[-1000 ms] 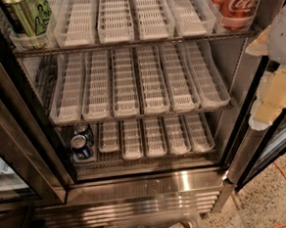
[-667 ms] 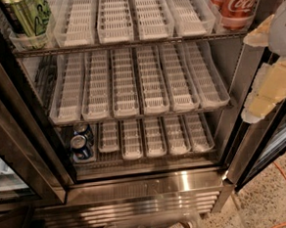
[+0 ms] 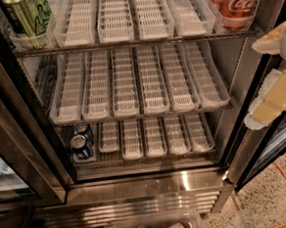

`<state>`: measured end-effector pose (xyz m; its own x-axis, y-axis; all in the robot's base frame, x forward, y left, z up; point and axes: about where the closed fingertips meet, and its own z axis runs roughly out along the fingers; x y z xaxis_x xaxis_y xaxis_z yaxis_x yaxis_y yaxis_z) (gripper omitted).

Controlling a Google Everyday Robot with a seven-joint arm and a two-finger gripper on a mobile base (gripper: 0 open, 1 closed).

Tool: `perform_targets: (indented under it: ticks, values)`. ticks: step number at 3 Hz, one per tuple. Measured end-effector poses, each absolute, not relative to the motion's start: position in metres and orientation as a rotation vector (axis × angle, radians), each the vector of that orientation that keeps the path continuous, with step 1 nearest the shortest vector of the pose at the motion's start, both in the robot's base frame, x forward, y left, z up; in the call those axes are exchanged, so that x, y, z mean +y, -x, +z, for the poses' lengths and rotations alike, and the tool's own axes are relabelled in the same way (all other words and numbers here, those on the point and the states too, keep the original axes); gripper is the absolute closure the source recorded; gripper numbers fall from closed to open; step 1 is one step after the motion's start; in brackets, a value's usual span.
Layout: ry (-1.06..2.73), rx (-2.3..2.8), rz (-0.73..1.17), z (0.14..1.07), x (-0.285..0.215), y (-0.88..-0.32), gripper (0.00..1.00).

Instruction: Pick coke can from top shelf of fridge

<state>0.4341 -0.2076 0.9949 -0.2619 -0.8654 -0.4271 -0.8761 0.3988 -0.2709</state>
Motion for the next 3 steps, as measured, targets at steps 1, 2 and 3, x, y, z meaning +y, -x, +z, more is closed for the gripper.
perform_targets:
  ticks: [1, 2, 3]
  values:
    - [1.25, 2.144, 0.113, 0.994, -0.211, -0.421, 0.0]
    - [1.07, 2.073, 0.138, 1.004, -0.204, -0.428, 0.0]
    - [0.937, 2.021, 0.136, 1.018, -0.194, -0.44, 0.0]
